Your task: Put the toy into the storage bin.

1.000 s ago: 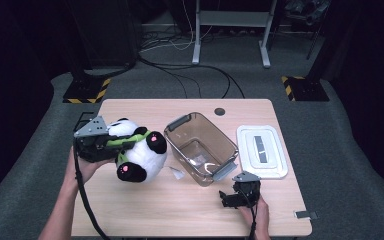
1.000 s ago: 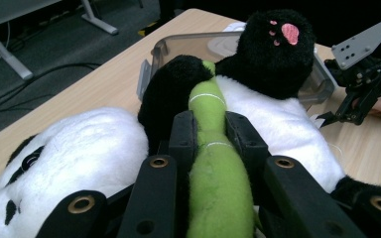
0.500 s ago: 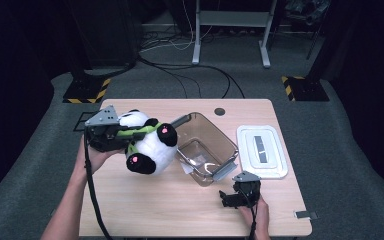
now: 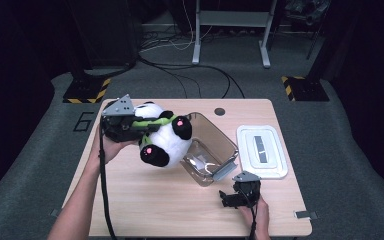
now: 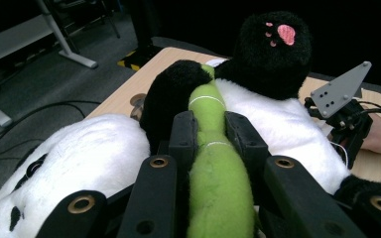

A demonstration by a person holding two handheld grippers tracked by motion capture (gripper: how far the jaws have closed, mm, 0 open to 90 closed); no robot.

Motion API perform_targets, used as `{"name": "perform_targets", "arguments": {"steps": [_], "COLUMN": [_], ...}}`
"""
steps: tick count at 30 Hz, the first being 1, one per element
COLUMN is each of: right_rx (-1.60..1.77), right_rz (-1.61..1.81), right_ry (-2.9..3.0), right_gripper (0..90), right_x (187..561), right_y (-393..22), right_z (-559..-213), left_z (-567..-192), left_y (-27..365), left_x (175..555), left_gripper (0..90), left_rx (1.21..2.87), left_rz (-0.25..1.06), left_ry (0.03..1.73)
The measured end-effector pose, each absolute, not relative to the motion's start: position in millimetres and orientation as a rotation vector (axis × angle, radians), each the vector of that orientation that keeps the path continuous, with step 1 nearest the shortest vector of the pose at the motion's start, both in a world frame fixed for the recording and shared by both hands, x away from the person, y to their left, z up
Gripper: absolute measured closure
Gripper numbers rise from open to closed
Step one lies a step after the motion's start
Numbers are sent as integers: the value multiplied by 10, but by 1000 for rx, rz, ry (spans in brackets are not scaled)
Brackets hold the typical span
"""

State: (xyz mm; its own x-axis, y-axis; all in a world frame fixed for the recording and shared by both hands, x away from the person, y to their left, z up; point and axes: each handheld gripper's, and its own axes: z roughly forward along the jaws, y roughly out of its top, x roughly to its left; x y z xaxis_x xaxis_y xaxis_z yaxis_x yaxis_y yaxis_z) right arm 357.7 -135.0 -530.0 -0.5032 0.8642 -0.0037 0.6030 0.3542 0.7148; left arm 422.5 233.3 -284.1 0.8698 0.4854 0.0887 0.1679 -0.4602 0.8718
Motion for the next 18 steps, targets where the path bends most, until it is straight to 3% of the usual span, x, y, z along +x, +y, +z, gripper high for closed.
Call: {"name": "perform_targets", "arguments": {"steps": [18], "right_rx": [1292], "right_rz": [940], "right_ry": [2233], "right_gripper": [0], "right_x": [3581], "right_y": [-1347], "right_z": [-5301], "left_z": [-2790], "left_y": [1779], "left_x": [4509], "left_gripper": [751], "left_rx": [2070], "left_rz": [365], "left_ry": [343]}}
